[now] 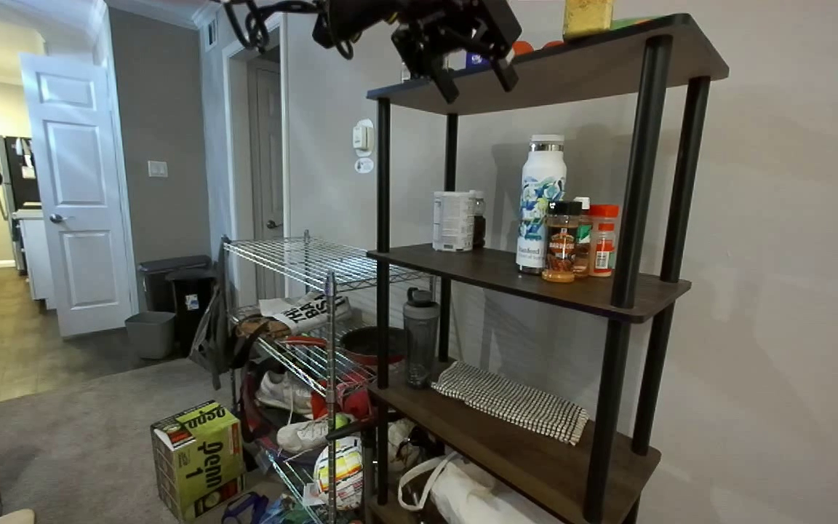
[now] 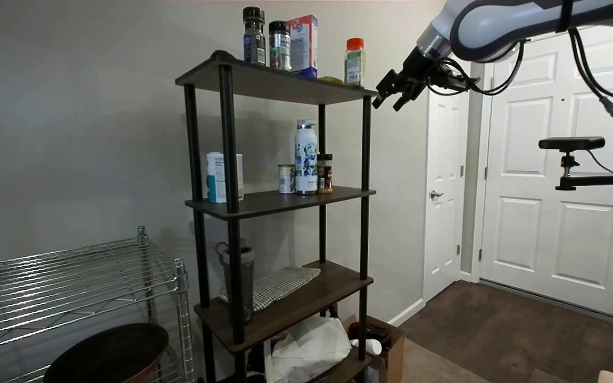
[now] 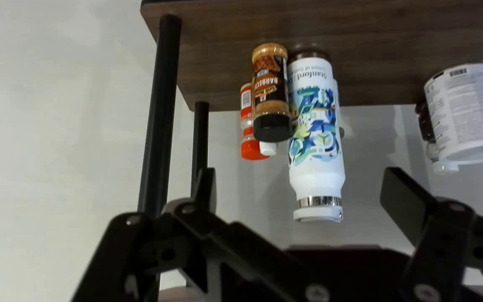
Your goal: Put the spice bottle on the top shelf
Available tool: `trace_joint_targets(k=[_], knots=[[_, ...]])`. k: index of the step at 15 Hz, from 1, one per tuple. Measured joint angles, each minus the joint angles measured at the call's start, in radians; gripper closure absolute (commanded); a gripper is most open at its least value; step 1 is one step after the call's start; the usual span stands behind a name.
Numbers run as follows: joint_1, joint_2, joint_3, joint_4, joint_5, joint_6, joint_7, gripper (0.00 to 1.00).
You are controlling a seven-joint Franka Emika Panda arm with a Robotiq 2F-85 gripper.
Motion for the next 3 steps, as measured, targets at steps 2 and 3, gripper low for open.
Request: trace_joint_targets(k=[2,3], knots=[[-0.022,0.023,0.014,-0.051,0.0,-0.002,0.0,0.0],[-0.032,0.033,0.02,-0.072,0.0,-0.003,0.0,0.0]])
